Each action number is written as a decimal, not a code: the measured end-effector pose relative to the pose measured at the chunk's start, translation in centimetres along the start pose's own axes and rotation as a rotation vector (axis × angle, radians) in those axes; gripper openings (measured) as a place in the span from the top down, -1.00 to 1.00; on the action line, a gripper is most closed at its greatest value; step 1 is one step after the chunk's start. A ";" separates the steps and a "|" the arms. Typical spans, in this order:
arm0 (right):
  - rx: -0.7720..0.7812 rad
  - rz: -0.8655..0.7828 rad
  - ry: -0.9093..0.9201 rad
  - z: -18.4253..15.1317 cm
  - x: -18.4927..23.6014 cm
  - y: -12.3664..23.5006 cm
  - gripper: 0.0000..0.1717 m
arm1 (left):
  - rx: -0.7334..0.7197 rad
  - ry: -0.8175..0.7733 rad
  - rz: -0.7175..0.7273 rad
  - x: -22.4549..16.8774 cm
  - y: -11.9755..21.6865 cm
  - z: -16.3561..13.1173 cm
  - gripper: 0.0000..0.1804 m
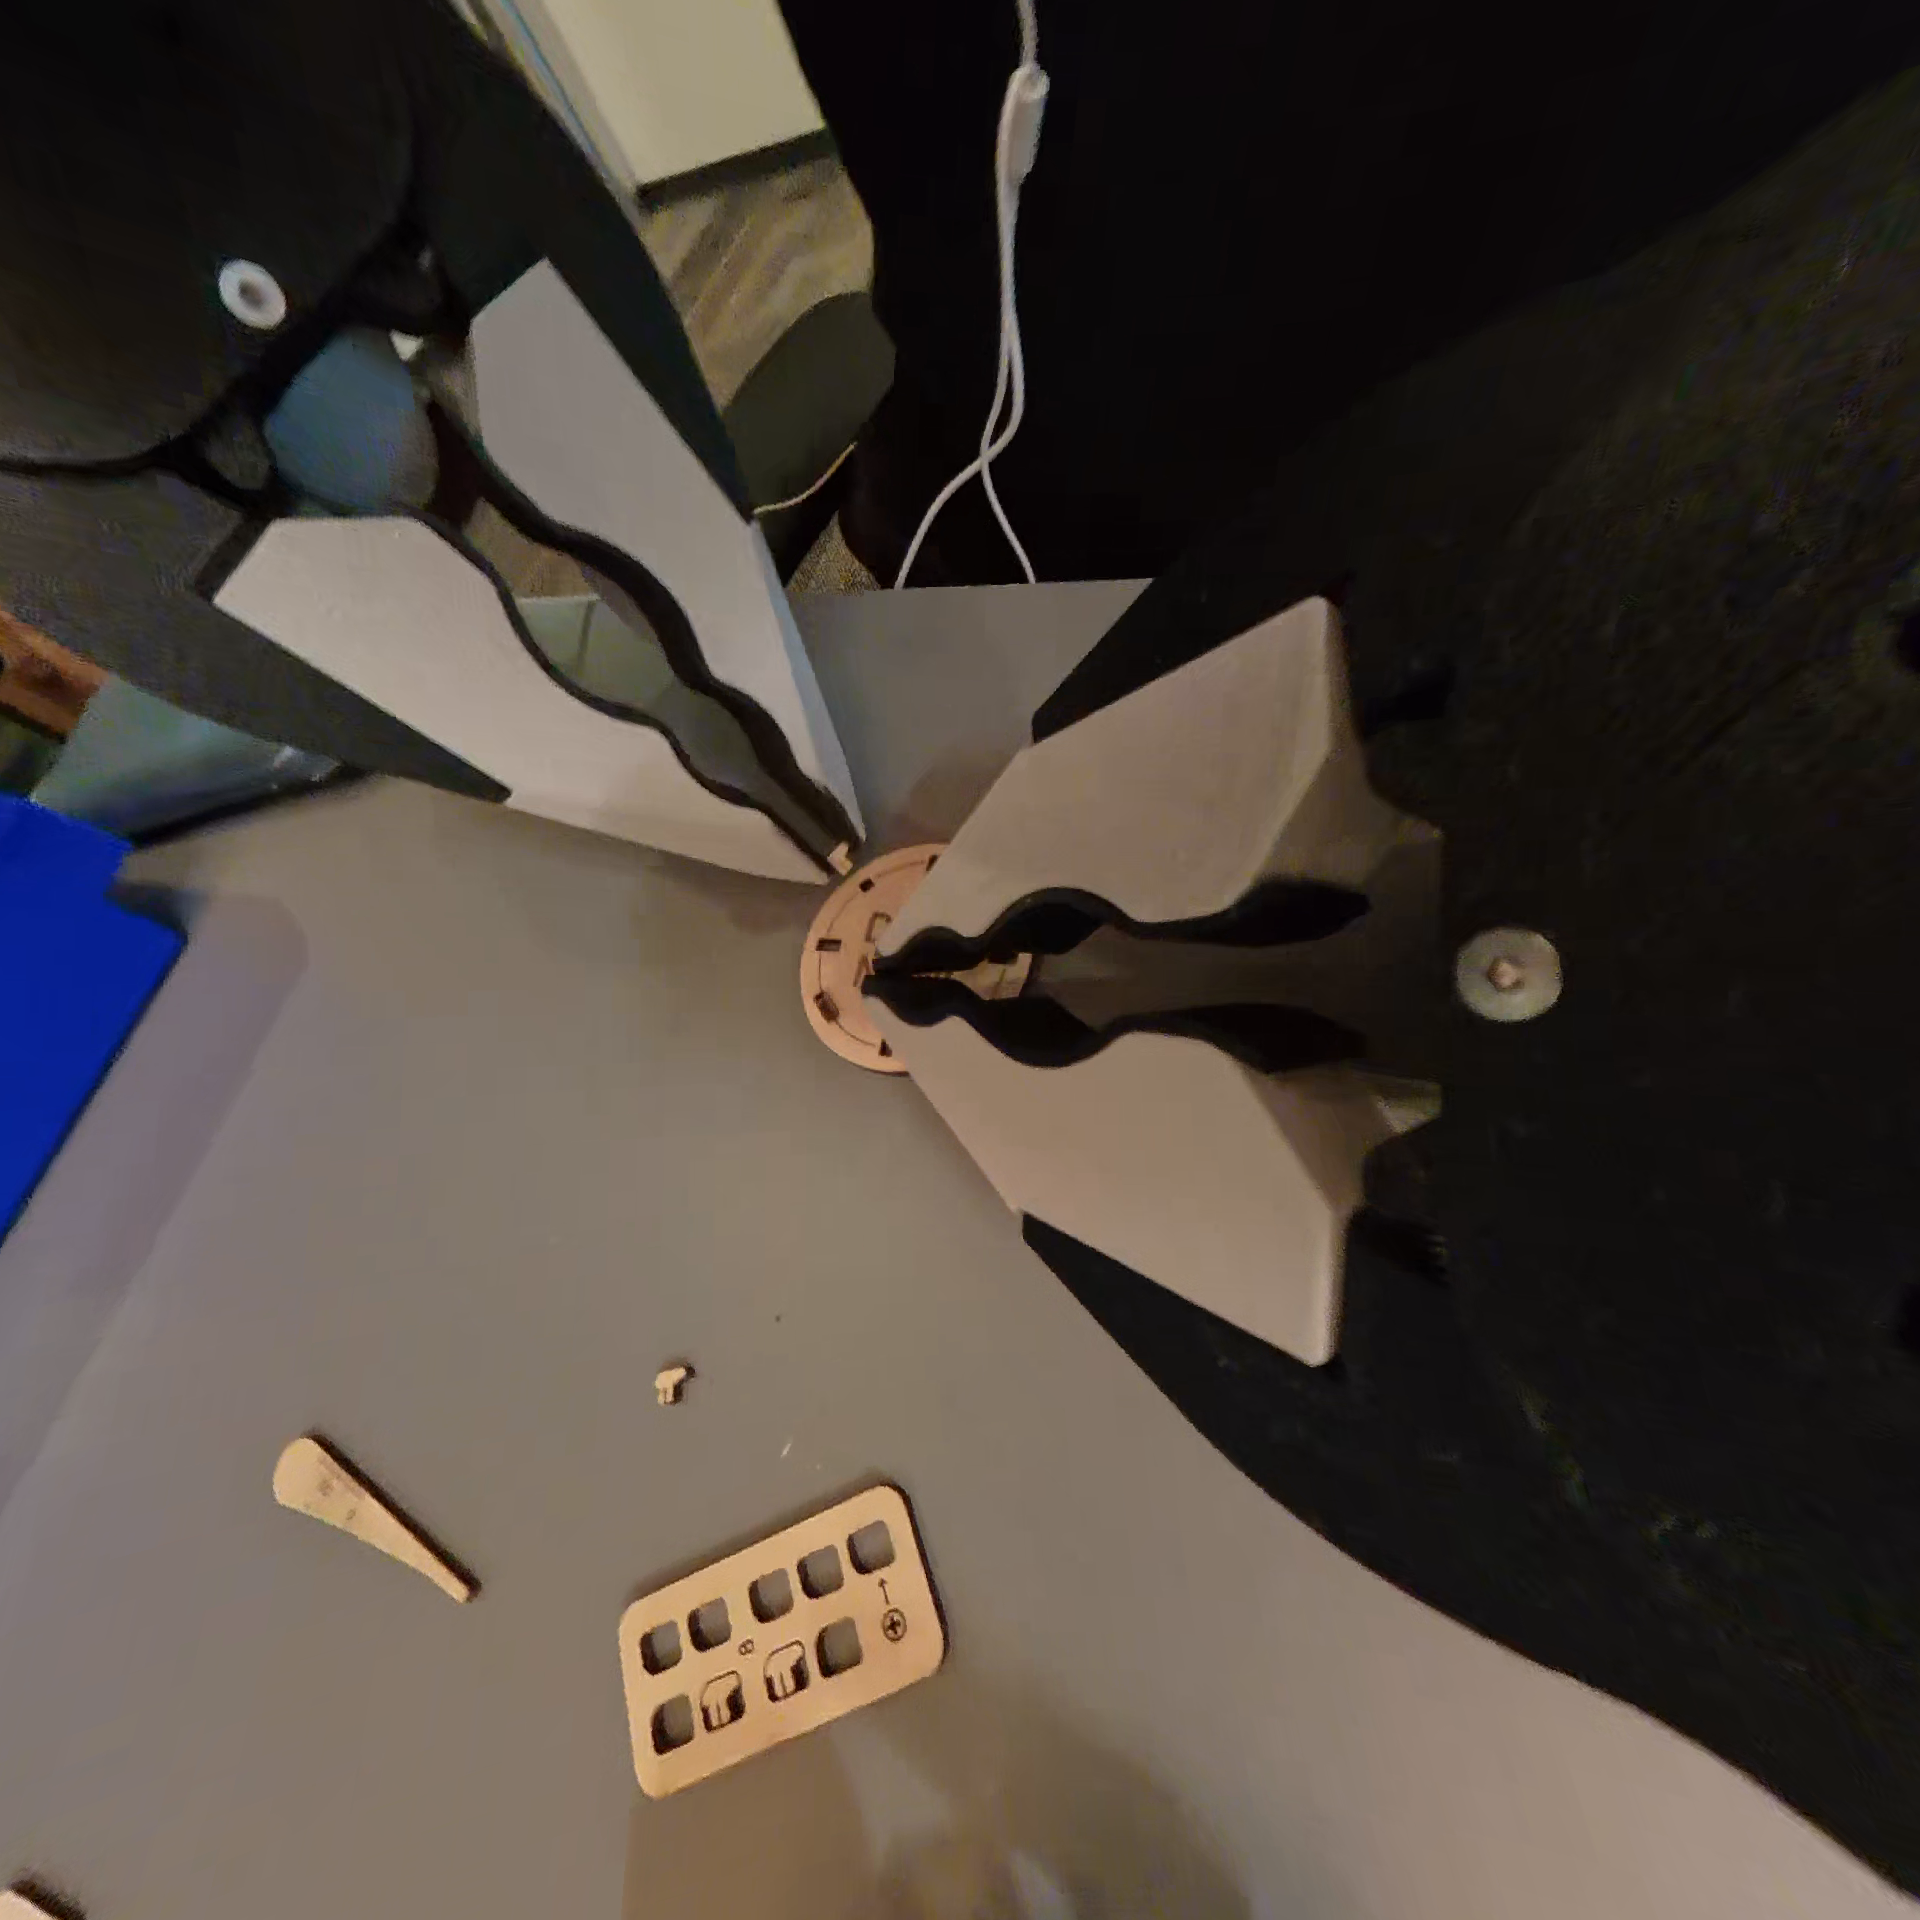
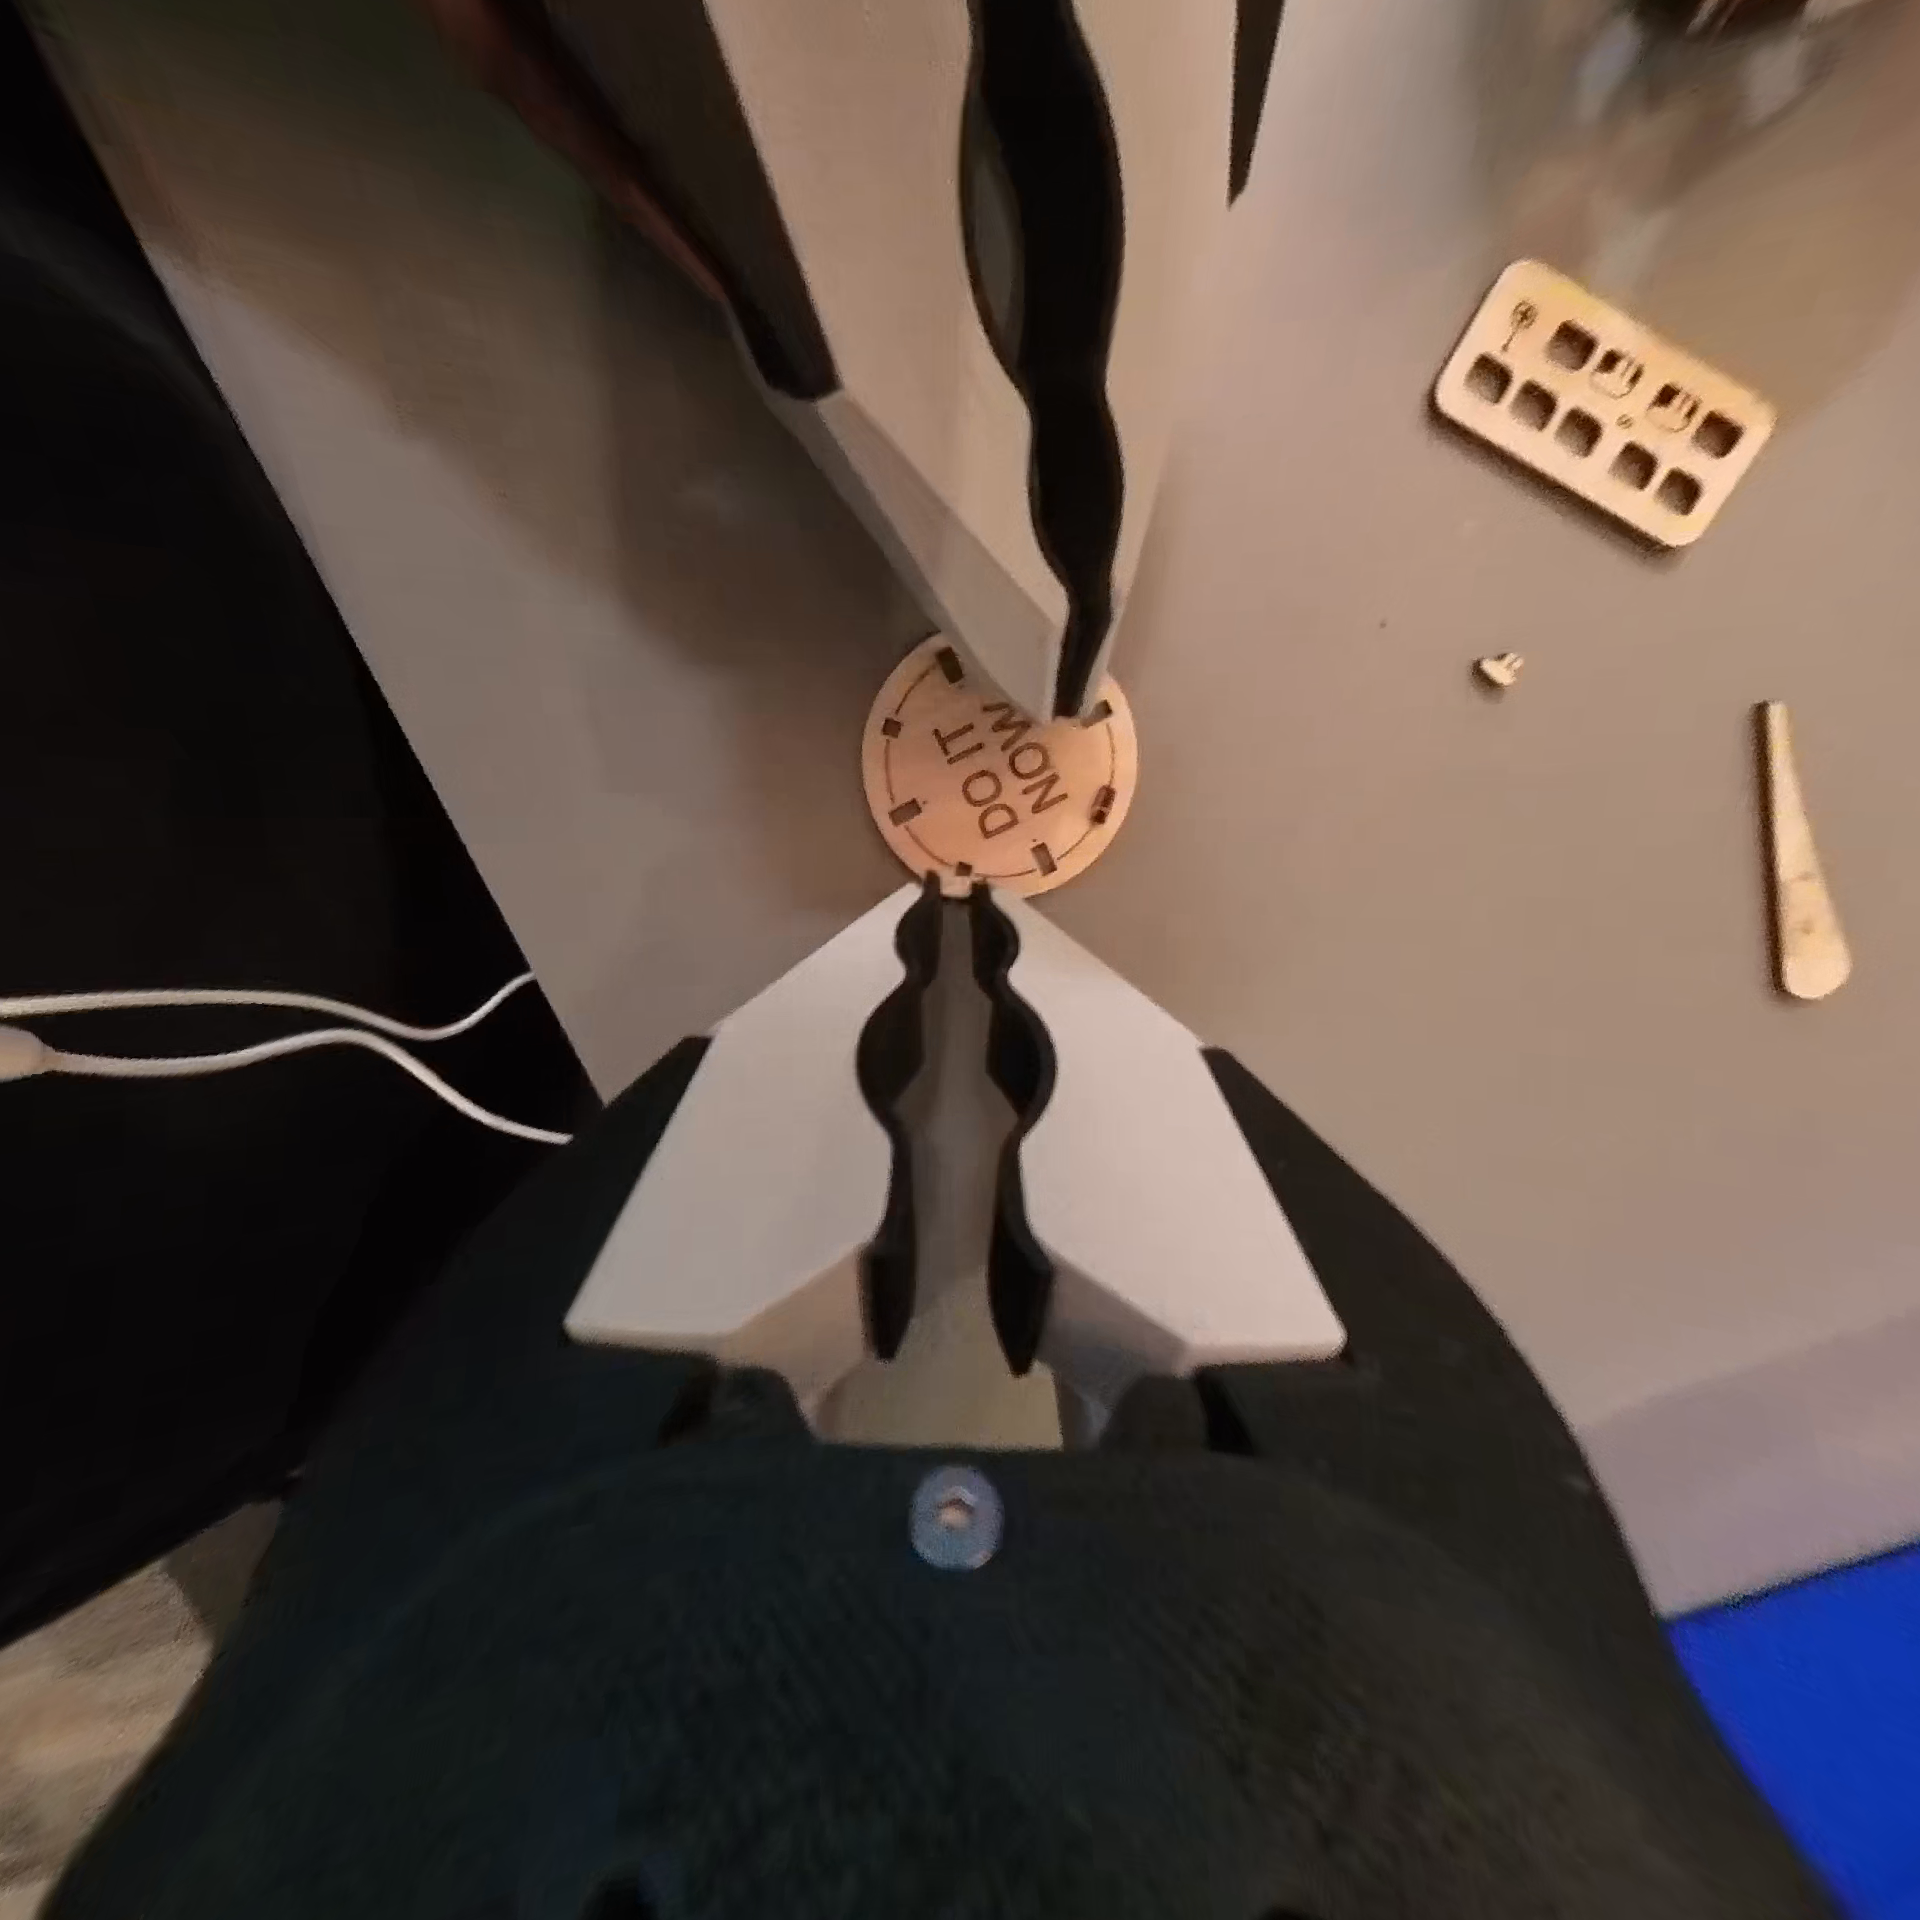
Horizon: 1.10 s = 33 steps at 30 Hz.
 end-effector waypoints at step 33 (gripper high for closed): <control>0.336 -0.191 0.063 1.3 -0.4 -0.8 0.95 | 0.053 0.221 -0.176 -1.3 -0.2 -1.8 1.00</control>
Point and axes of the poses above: each gripper's, where its closed fingertips meet, y back along the fingers, z out of its top, x = y × z across the jaws, the point moved 3 cm from there along y, back along the fingers, and after that the axes turned 13 degrees about -y, right-handed, at the moved point
